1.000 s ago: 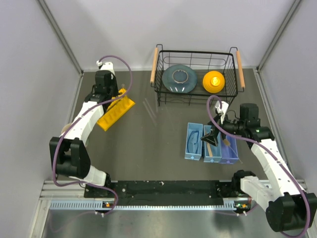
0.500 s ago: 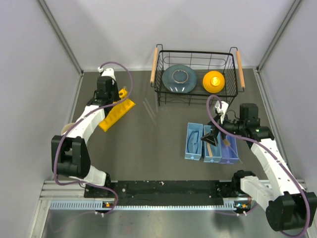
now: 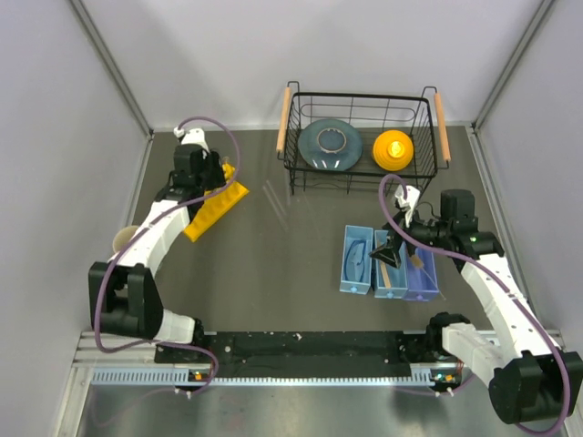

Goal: Organize the chemistry lab equipment

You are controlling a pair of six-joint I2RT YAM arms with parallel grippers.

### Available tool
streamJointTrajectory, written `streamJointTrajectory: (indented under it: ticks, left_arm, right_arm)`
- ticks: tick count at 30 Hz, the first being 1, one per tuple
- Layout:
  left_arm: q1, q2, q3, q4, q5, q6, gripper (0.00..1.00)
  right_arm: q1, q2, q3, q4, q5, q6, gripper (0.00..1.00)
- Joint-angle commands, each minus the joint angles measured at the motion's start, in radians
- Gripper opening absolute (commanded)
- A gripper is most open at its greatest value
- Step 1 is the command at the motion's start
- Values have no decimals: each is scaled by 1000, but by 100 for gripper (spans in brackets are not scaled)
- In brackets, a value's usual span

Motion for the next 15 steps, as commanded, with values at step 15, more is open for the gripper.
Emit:
streamJointTrajectory:
  ticks: [15]
  left_arm:
    - [28,-602,-126,-309,210,-137,99]
  right_arm:
    - [141,89,175,-148,117,-38,98]
